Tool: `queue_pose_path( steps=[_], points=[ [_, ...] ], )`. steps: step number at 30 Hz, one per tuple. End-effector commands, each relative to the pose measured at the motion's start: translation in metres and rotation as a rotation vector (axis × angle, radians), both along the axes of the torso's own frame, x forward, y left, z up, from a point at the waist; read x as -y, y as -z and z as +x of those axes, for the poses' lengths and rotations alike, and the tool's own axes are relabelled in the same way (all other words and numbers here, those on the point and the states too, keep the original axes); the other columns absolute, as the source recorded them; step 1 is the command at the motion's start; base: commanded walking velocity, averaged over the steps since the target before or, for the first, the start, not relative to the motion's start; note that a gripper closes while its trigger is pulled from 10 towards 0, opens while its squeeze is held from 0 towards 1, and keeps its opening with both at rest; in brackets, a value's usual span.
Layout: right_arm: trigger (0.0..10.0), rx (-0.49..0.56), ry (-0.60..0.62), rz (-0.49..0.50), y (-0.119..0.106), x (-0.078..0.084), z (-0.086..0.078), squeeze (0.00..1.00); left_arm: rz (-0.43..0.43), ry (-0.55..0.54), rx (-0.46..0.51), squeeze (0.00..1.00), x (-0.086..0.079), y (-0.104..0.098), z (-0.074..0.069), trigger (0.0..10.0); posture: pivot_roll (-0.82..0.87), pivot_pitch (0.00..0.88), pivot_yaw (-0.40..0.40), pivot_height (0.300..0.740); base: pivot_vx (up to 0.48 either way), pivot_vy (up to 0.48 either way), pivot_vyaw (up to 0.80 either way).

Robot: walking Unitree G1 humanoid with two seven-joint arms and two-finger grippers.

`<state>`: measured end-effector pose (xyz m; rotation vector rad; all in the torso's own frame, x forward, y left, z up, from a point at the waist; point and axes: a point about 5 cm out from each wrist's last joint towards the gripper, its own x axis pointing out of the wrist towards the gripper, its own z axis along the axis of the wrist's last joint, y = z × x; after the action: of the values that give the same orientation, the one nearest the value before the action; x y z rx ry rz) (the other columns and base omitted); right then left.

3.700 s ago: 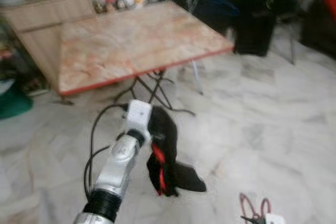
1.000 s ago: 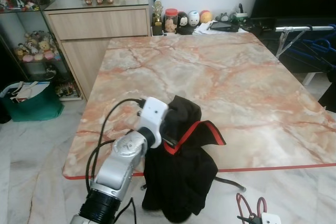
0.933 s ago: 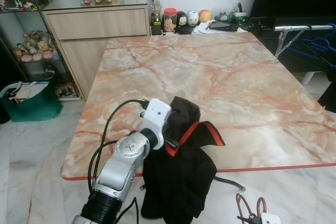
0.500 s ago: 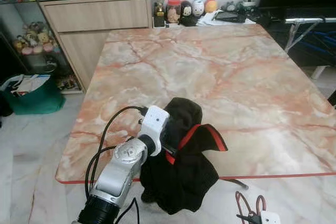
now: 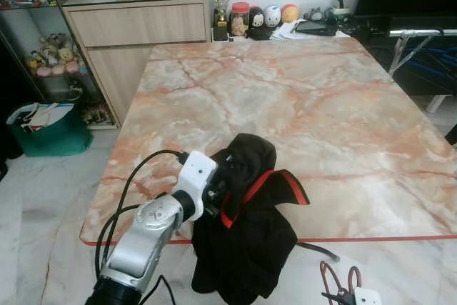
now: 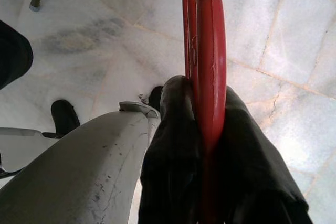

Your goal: Hang hanger

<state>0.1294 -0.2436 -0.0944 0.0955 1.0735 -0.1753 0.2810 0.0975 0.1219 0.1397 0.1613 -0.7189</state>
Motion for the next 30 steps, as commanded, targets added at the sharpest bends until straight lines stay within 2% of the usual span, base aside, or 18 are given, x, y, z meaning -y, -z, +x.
queue_pose_path(
  steps=[1, 7, 15, 17, 25, 26, 27, 29, 30],
  points=[
    [10.0, -0.001, 0.005, 0.001, 0.0, 0.002, 0.0, 0.0, 0.003, 0.047, -0.003, 1.0, -0.004, -0.003, -0.005, 10.0, 0.01, 0.0, 0.006, 0.74, 0.0, 0.0, 0.0],
    [10.0, 0.0, 0.002, 0.001, 0.0, 0.002, 0.0, 0.0, 0.06, 0.158, -0.026, 1.0, -0.016, 0.0, -0.019, 10.0, 0.02, 0.0, 0.003, 0.74, 0.0, 0.0, 0.0],
    [10.0, 0.0, 0.0, 0.0, -0.001, 0.002, 0.0, 0.0, 0.032, 0.2, -0.054, 1.0, -0.029, -0.004, -0.028, 10.0, 0.02, 0.0, 0.0, 0.74, 0.0, 0.0, 0.0],
    [10.0, 0.0, 0.001, -0.001, -0.001, 0.002, 0.0, 0.0, 0.019, 0.196, -0.056, 1.0, -0.032, -0.005, -0.029, 10.0, 0.02, 0.0, -0.002, 0.74, 0.0, 0.0, 0.0],
    [10.0, -0.001, -0.005, -0.003, -0.001, 0.004, 0.0, 0.0, -0.07, 0.062, -0.063, 1.0, -0.066, -0.009, -0.042, 10.0, 0.02, 0.0, -0.006, 0.74, 0.0, 0.0, 0.0],
    [10.0, -0.002, -0.006, -0.003, -0.001, 0.004, 0.0, 0.0, -0.093, 0.029, -0.052, 0.36, -0.07, -0.011, -0.042, 10.0, 0.03, 0.0, -0.009, 0.74, 0.0, 0.0, 0.0],
    [10.0, -0.002, -0.008, -0.004, -0.001, 0.004, 0.0, 0.0, -0.122, -0.008, -0.037, 0.0, -0.074, -0.014, -0.041, 10.0, 0.03, 0.0, -0.01, 0.74, 0.0, 0.0, 0.0],
    [10.0, -0.003, -0.01, -0.005, -0.001, 0.005, 0.0, 0.0, -0.177, -0.088, 0.001, 0.0, -0.081, -0.019, -0.036, 10.0, 0.04, 0.0, -0.015, 0.74, 0.0, 0.0, 0.0],
    [10.0, -0.003, -0.01, -0.005, -0.001, 0.005, 0.0, 0.0, -0.177, -0.088, 0.001, 0.0, -0.081, -0.019, -0.036, 10.0, 0.04, 0.0, -0.015, 0.74, 0.0, 0.0, 0.0]
  ],
)
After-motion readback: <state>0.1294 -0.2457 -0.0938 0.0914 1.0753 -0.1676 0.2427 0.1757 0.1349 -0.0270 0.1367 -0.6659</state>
